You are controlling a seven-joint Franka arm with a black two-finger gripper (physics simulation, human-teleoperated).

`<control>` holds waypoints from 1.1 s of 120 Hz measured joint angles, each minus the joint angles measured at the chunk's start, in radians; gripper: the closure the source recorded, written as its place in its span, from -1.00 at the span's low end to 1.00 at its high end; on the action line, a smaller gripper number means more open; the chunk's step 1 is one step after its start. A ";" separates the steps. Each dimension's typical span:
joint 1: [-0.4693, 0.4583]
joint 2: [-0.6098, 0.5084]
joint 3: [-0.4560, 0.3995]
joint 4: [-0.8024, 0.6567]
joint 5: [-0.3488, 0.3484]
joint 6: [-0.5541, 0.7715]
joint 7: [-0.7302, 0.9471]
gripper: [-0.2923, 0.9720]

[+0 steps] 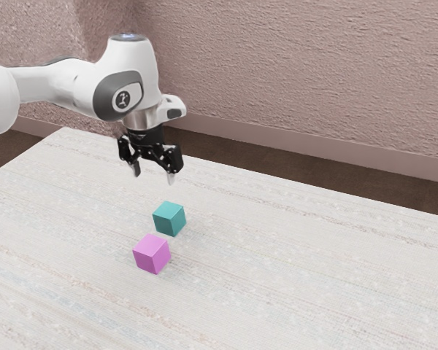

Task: Pick up the blue block with one arm, and put the blue block on the pink block with one arm

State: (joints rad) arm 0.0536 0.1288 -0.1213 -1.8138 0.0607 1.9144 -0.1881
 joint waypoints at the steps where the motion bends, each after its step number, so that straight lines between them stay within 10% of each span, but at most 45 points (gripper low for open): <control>1: 0.001 0.001 0.000 -0.003 0.001 0.007 0.001 -0.54; 48: 0.035 0.025 0.001 -0.164 0.031 0.237 0.109 -0.54; 132: 0.061 0.275 0.005 0.006 0.072 0.306 0.210 -0.54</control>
State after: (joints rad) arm 0.1149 0.4034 -0.1166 -1.8079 0.1326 2.2202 0.0216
